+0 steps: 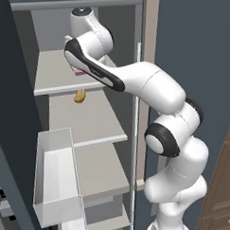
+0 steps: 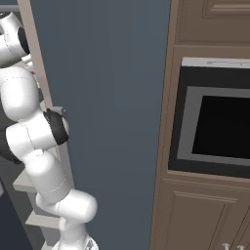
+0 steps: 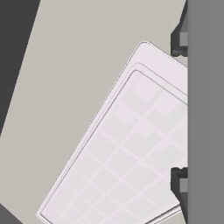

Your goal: Open the freezer door, pick up the ice cube tray from the freezer, and place it on the dining counter.

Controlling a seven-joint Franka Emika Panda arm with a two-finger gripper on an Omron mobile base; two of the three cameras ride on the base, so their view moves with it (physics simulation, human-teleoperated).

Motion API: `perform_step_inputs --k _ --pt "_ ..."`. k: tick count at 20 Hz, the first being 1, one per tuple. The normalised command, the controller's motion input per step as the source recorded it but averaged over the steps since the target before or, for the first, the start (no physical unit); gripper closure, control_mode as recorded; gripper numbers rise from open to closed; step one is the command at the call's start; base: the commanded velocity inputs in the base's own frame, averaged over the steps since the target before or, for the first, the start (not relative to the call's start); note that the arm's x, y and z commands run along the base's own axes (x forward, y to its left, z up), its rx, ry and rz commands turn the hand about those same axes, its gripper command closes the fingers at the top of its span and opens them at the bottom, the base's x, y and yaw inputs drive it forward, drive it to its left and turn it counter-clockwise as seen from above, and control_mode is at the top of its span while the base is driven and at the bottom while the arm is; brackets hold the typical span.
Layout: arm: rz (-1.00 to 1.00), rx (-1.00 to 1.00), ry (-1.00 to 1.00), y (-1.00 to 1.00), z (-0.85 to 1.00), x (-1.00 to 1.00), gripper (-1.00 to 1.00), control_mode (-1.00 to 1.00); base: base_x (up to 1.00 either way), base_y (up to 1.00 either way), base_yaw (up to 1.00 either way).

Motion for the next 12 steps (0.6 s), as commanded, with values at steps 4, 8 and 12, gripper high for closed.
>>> perform_step_inputs --k 4,8,12 --pt "-0.01 0.01 0.00 0.00 -0.28 0.16 -1.00 -1.00 0.00 0.00 0.00" --pt "-0.02 0.05 0.00 -0.03 -0.39 0.01 -1.00 -1.00 0.00 0.00 0.00" --pt "-0.02 0.06 0.00 -0.09 -0.47 0.00 -1.00 -1.00 0.00 0.00 0.00"
